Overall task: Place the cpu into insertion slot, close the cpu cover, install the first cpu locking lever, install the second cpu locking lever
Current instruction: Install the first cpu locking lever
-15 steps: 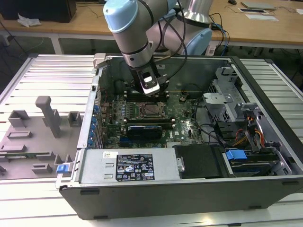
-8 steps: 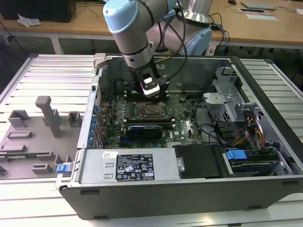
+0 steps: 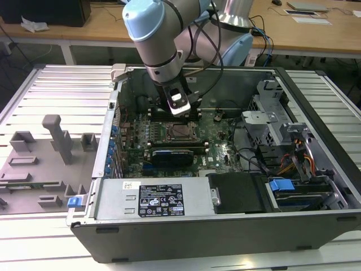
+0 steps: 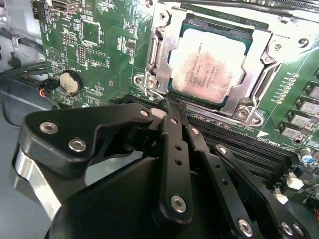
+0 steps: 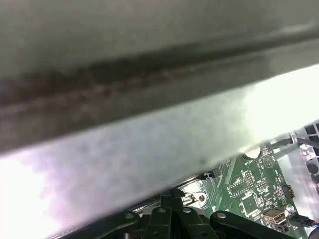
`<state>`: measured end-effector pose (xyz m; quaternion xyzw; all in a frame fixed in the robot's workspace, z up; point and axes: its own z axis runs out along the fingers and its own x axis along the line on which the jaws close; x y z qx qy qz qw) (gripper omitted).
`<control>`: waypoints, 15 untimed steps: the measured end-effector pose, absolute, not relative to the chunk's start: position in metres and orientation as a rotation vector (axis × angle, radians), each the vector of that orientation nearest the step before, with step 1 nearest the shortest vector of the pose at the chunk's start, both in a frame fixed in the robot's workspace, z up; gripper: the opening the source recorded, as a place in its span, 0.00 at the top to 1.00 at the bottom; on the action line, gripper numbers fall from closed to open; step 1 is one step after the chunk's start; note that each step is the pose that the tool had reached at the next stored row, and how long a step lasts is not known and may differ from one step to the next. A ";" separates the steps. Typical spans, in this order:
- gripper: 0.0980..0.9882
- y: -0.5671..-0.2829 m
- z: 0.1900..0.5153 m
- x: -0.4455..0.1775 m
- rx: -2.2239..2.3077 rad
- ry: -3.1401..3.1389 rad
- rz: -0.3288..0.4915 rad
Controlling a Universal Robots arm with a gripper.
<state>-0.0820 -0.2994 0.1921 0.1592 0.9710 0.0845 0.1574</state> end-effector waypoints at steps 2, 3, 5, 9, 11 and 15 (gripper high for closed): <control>0.99 -0.299 0.192 -0.082 0.457 2.778 0.253; 0.99 -0.299 0.192 -0.082 0.457 2.778 0.257; 0.99 -0.299 0.192 -0.082 0.458 2.778 0.262; 0.99 -0.299 0.193 -0.082 0.458 2.778 0.264; 0.99 -0.299 0.195 -0.082 0.458 2.778 0.265; 0.99 -0.299 0.196 -0.082 0.458 2.778 0.265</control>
